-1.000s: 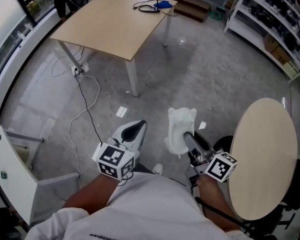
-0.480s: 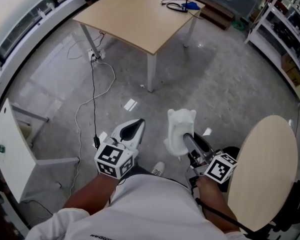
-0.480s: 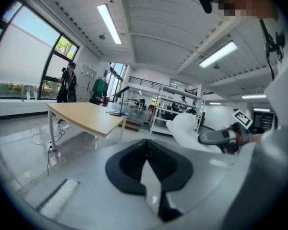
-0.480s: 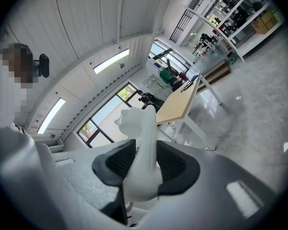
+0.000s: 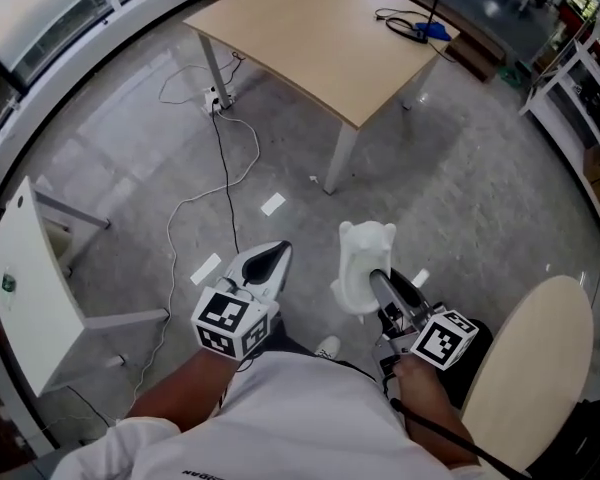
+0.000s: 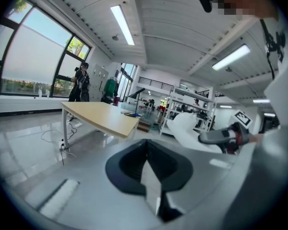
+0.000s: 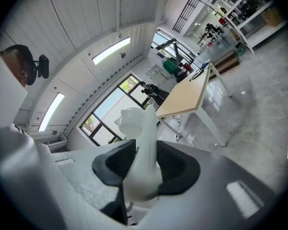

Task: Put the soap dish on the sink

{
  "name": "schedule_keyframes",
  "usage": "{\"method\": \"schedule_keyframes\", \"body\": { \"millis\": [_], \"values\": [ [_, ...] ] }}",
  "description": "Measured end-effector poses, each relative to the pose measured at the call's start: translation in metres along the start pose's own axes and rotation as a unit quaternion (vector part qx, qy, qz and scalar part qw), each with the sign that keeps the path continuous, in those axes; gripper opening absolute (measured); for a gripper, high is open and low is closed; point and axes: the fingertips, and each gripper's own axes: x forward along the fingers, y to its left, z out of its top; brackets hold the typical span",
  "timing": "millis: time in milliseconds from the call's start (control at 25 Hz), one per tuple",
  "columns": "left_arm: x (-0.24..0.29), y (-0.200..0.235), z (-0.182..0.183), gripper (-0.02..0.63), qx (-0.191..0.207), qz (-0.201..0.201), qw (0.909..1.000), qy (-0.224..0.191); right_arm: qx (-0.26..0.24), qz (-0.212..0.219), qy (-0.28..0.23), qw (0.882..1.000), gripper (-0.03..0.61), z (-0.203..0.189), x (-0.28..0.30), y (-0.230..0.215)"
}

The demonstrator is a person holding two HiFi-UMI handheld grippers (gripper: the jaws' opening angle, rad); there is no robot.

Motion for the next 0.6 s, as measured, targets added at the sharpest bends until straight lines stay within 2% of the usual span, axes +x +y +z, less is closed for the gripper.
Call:
{"method": "schedule_keyframes", "body": {
  "millis": [400, 600],
  "values": [
    [-0.007, 0.128, 0.038, 0.008, -0.032, 0.056, 0.9977, -0.019, -0.013, 0.019, 0.054, 0.998, 0.140, 0.017, 0.130, 0.026],
    [-0.019, 0.188, 0.057, 0.009, -0.036, 0.079, 0.9957, -0.032, -0.025, 0.033, 0.063, 0.997, 0.140, 0.026, 0.189, 0.047]
  ]
}}
